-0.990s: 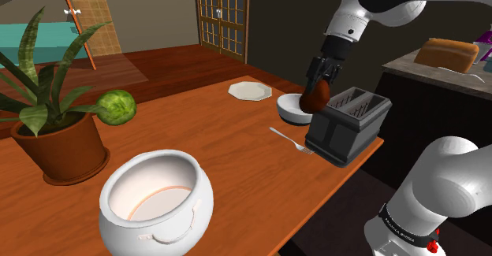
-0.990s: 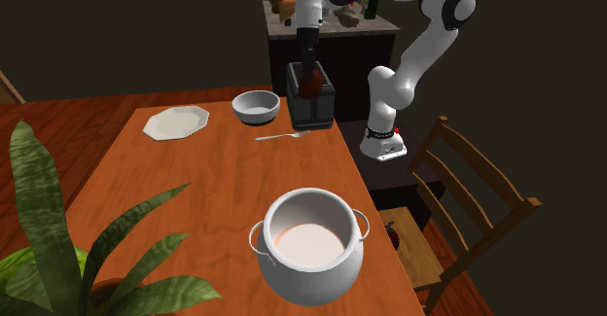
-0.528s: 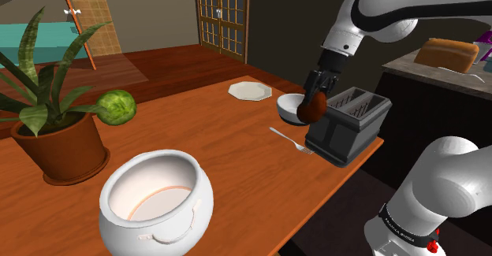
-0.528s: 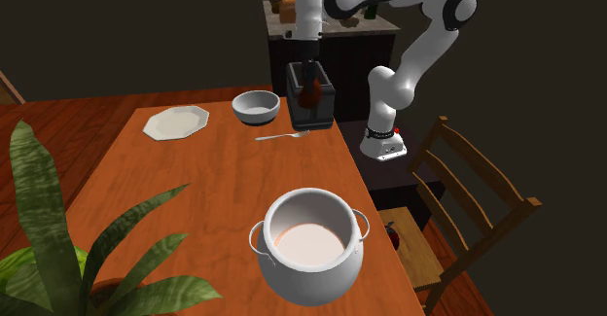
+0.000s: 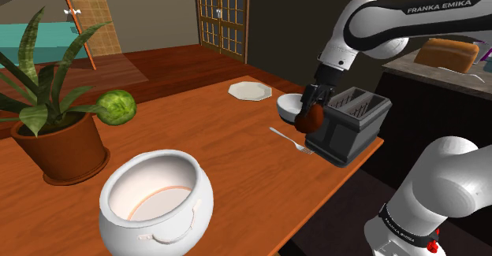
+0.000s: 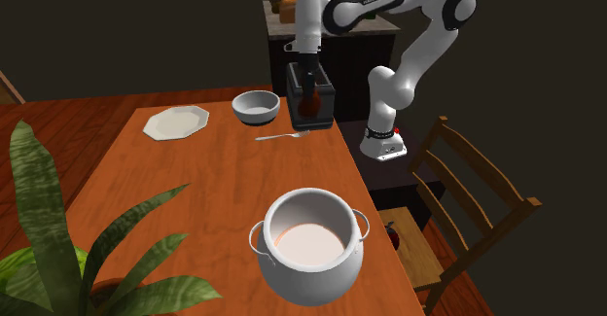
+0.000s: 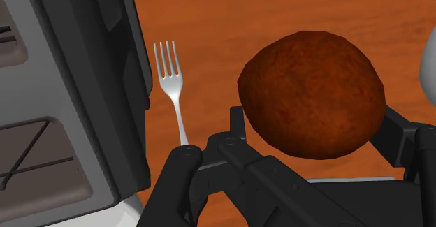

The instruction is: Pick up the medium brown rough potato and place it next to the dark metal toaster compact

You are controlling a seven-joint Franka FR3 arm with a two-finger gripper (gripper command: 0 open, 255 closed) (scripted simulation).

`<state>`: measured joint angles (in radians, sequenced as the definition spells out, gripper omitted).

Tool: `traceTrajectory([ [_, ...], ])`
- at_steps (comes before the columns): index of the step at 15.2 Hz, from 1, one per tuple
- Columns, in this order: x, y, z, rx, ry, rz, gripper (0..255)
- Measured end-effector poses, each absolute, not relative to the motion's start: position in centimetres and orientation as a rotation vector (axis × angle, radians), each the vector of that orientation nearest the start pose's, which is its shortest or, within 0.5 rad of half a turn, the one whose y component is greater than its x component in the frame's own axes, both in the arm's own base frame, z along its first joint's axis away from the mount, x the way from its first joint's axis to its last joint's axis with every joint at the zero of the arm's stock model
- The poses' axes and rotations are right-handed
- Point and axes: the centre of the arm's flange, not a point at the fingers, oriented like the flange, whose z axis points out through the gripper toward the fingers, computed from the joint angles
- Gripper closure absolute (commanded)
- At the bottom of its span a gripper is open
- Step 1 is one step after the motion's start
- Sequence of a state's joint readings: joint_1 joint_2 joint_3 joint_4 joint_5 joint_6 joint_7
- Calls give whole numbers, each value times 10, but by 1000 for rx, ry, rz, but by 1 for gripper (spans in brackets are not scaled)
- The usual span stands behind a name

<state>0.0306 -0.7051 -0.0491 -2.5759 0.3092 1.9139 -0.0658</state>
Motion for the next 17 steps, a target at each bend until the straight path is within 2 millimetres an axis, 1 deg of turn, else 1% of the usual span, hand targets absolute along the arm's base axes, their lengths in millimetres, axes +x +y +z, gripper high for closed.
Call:
traceTrajectory([
  [17,343,13,404,-2817,55,-78,255],
])
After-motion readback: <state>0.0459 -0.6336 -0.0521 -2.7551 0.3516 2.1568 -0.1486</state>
